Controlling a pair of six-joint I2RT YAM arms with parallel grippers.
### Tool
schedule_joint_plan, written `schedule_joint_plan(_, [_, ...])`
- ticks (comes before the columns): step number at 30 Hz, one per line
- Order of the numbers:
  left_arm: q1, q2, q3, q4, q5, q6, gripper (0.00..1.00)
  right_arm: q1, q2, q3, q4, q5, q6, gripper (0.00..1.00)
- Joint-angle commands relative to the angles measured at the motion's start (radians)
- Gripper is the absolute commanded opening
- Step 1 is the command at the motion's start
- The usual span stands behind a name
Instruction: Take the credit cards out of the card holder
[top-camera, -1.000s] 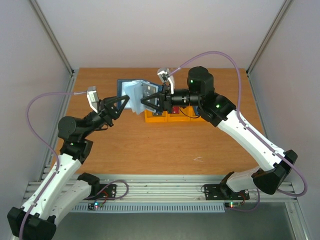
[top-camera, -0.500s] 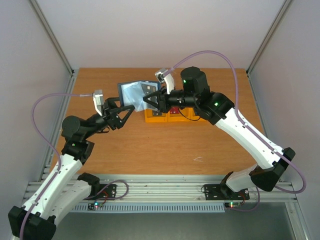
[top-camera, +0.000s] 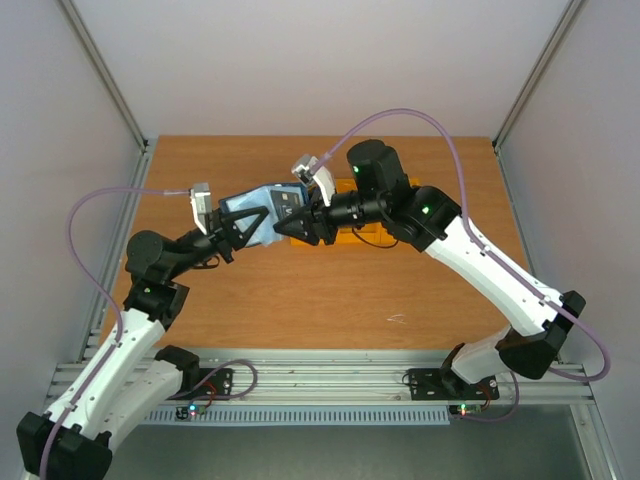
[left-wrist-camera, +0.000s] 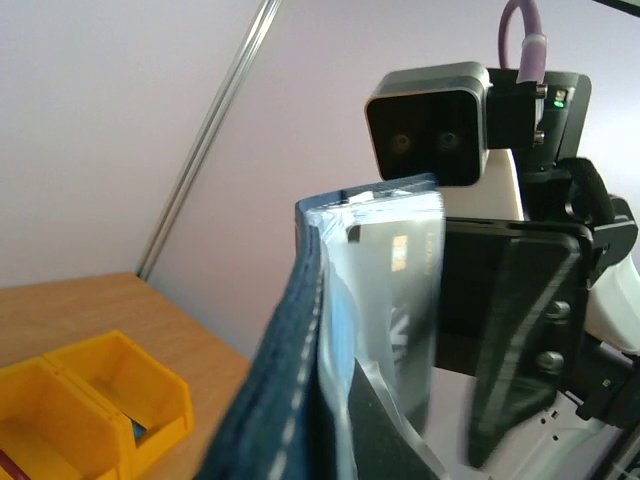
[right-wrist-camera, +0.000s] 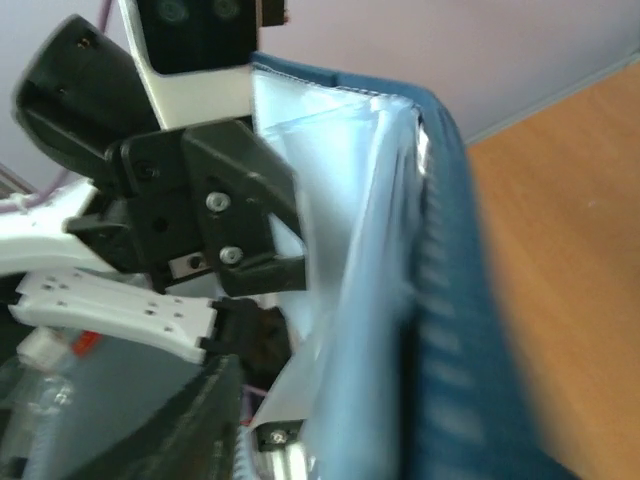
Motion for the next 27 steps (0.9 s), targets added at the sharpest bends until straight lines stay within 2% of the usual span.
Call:
schedule_joint_plan(1, [0.003,-0.015,-0.015,0.048,0.019,-0.021,0.00,-0.026,-0.098,-0.089,0.089,-0.099,-0.012,0.51])
schedule_joint_plan(3, [0.003,-0.018,-0.018,0.056,0.027,-0.045,0.00,-0.058,-0.129,-0.138,0.103,-0.094,0.014,0.54])
schedule_joint_plan(6, [0.002,-0.020,-0.017,0.052,0.027,-0.047,0.00,-0.082,-0.160,-0.165,0.087,-0.066,0.019,0.51])
schedule_joint_plan(10, [0.003,-0.019,-0.017,0.054,0.034,-0.048,0.00,-0.097,-0.185,-0.187,0.091,-0.059,0.027,0.32])
schedule_joint_plan(14, [0.003,-0.017,-0.018,0.046,0.028,-0.042,0.00,-0.099,-0.185,-0.189,0.090,-0.071,0.036,0.06])
schedule_joint_plan(15, [0.003,-0.018,-0.017,0.044,0.025,-0.041,0.00,-0.099,-0.185,-0.190,0.087,-0.071,0.036,0.02])
schedule_joint_plan(17, [0.002,-0.021,-0.016,0.028,0.012,-0.036,0.00,-0.103,-0.189,-0.195,0.083,-0.069,0.038,0.01])
schedule_joint_plan(18, [0.003,-0.024,-0.015,0.010,-0.005,-0.022,0.04,-0.107,-0.195,-0.200,0.081,-0.065,0.043,0.01])
schedule_joint_plan(20, [0.004,-0.030,-0.007,-0.091,-0.099,0.032,0.21,-0.120,-0.201,-0.206,0.067,-0.049,0.057,0.01])
schedule_joint_plan(21, [0.003,-0.033,0.000,-0.169,-0.192,0.067,0.30,-0.127,-0.202,-0.205,0.053,-0.034,0.065,0.01])
schedule_joint_plan(22, [0.005,-0.032,0.012,-0.258,-0.310,0.129,0.35,-0.132,-0.201,-0.201,0.032,-0.014,0.073,0.01])
schedule_joint_plan(25, [0.018,-0.015,0.027,-0.439,-0.671,0.233,0.42,-0.139,-0.182,-0.173,-0.054,0.117,0.097,0.01])
schedule_joint_plan(27, [0.025,-0.009,0.023,-0.469,-0.763,0.311,0.46,-0.137,-0.156,-0.141,-0.132,0.217,0.118,0.01])
